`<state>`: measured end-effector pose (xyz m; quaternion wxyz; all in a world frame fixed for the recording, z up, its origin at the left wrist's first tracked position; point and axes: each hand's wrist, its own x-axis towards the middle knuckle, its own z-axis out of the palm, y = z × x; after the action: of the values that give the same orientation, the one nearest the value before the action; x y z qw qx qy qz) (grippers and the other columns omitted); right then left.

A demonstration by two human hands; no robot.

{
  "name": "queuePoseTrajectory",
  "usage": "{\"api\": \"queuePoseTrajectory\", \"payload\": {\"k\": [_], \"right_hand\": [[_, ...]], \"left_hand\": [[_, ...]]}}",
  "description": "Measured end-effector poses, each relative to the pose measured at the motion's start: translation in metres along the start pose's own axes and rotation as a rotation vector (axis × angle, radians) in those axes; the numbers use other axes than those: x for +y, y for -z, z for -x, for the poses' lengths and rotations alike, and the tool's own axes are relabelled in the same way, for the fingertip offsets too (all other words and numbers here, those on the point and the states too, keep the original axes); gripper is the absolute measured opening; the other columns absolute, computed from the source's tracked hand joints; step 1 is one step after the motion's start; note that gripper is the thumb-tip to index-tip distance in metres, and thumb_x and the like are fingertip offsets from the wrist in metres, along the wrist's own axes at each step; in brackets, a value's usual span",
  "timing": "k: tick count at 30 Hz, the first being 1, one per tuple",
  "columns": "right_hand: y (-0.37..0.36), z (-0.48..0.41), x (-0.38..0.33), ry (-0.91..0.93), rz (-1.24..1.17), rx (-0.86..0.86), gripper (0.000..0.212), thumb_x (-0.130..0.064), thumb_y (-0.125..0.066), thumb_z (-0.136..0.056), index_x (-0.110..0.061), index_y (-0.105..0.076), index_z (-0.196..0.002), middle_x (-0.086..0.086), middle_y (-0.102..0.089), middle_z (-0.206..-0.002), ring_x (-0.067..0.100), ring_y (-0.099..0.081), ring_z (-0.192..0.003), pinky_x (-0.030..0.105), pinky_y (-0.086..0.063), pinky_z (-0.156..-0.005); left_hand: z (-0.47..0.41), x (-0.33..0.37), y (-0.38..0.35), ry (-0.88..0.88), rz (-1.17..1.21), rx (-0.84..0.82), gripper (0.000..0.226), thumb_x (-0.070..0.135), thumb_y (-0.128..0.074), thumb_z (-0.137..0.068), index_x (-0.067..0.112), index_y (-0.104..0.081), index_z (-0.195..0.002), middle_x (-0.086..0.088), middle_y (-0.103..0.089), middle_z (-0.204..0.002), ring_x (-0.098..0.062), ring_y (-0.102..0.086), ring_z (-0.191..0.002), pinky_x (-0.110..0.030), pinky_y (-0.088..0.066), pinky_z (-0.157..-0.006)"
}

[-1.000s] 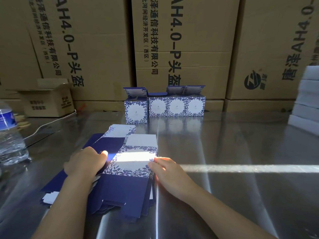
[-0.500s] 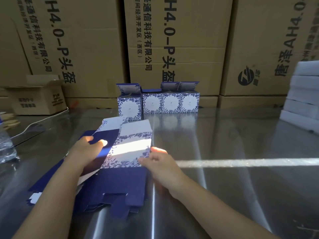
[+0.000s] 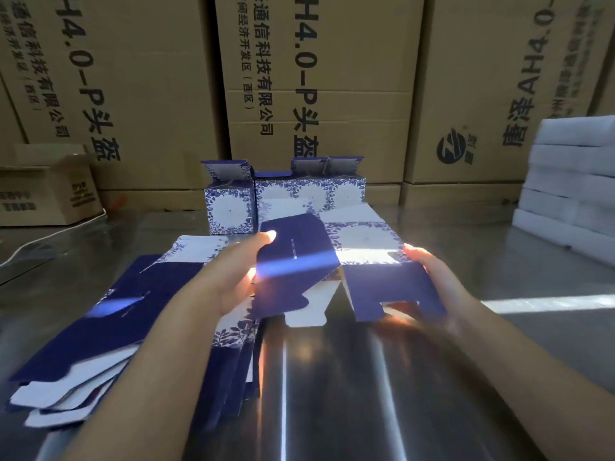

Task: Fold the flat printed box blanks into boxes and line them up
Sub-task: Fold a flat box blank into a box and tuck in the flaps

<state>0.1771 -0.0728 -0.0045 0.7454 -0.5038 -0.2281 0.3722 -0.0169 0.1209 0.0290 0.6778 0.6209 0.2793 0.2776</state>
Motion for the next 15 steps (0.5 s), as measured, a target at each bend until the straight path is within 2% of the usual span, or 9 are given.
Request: {"api": "queuePoseTrajectory", "payload": {"k": [1,2,3,4,6,8,11,13,15], "right_hand": [[0.005,0.001,0.004,0.012,-0.017,-0.039,0.041,-0.043,-0.051,-0.089,-0.009,-0.065,-0.106,0.01,-0.074,-0.086,0.022,-0.071,-0.071,0.03,-0.055,-0.053],[0.01,0.0,0.007,-0.002,-0.033,-0.068,0.05,-0.048,-0.045,-0.09,-0.008,-0.066,-0.11,0.012,-0.073,-0.096,0.023,-0.071,-0.078,0.03,-0.056,-0.057],[0.013,0.0,0.009,-0.029,-0.064,-0.085,0.056,-0.053,-0.04,-0.092,-0.008,-0.068,-0.111,0.013,-0.072,-0.102,0.024,-0.071,-0.083,0.029,-0.056,-0.059],[0.014,-0.001,0.01,-0.053,-0.092,-0.081,0.061,-0.057,-0.036,-0.093,-0.009,-0.07,-0.109,0.013,-0.072,-0.105,0.024,-0.071,-0.084,0.029,-0.056,-0.061],[0.015,-0.006,0.01,-0.076,-0.133,-0.05,0.063,-0.06,-0.034,-0.094,-0.01,-0.07,-0.106,0.012,-0.072,-0.104,0.025,-0.071,-0.084,0.031,-0.056,-0.064],[0.016,-0.01,0.011,-0.086,-0.158,-0.034,0.056,-0.056,-0.036,-0.095,-0.011,-0.066,-0.111,0.013,-0.071,-0.103,0.027,-0.069,-0.084,0.036,-0.054,-0.07],[0.013,-0.01,0.012,-0.065,-0.07,-0.129,0.04,-0.039,-0.04,-0.095,-0.012,-0.057,-0.12,0.014,-0.069,-0.103,0.032,-0.068,-0.089,0.047,-0.055,-0.077],[0.009,-0.009,0.014,-0.136,-0.041,-0.228,0.055,-0.048,-0.045,-0.088,-0.014,-0.051,-0.131,0.017,-0.058,-0.127,0.042,-0.059,-0.112,0.058,-0.045,-0.094],[0.005,-0.011,0.016,-0.234,-0.038,-0.29,0.068,-0.06,-0.044,-0.083,-0.02,-0.046,-0.138,0.018,-0.047,-0.141,0.049,-0.049,-0.122,0.062,-0.038,-0.101]], "left_hand": [[0.0,-0.002,-0.011,0.024,0.047,-0.036,0.024,0.031,-0.058,-0.091,0.02,-0.055,-0.112,0.003,-0.051,-0.122,-0.008,-0.065,-0.1,-0.035,-0.052,-0.091],[0.001,-0.005,-0.021,0.052,0.079,-0.055,0.013,0.028,-0.058,-0.092,0.02,-0.056,-0.102,0.003,-0.054,-0.109,-0.002,-0.069,-0.077,-0.028,-0.058,-0.071],[-0.003,-0.013,-0.029,0.085,0.099,-0.061,0.006,0.025,-0.056,-0.093,0.019,-0.057,-0.094,0.004,-0.057,-0.097,0.0,-0.067,-0.06,-0.019,-0.055,-0.053],[-0.003,-0.02,-0.035,0.124,0.12,-0.062,0.008,0.023,-0.055,-0.093,0.016,-0.059,-0.092,0.003,-0.061,-0.089,-0.006,-0.067,-0.055,-0.018,-0.052,-0.045],[-0.005,-0.034,-0.043,0.158,0.079,-0.047,0.021,0.024,-0.054,-0.094,0.009,-0.062,-0.106,-0.001,-0.067,-0.087,-0.015,-0.067,-0.067,-0.02,-0.052,-0.053],[-0.009,-0.043,-0.046,0.163,-0.023,-0.062,0.04,0.033,-0.055,-0.092,0.011,-0.056,-0.124,0.003,-0.068,-0.08,-0.011,-0.063,-0.065,-0.021,-0.047,-0.061],[-0.01,-0.048,-0.051,0.181,0.022,-0.098,0.034,0.039,-0.057,-0.088,0.016,-0.059,-0.113,0.008,-0.064,-0.058,-0.006,-0.061,-0.049,-0.014,-0.044,-0.048],[-0.009,-0.05,-0.057,0.165,0.036,-0.105,0.033,0.039,-0.057,-0.088,0.014,-0.061,-0.109,0.003,-0.07,-0.073,-0.01,-0.066,-0.064,-0.018,-0.048,-0.058],[-0.008,-0.052,-0.063,0.145,0.07,-0.113,0.03,0.036,-0.055,-0.091,0.011,-0.062,-0.106,0.0,-0.071,-0.08,-0.012,-0.067,-0.069,-0.02,-0.05,-0.059]]}}
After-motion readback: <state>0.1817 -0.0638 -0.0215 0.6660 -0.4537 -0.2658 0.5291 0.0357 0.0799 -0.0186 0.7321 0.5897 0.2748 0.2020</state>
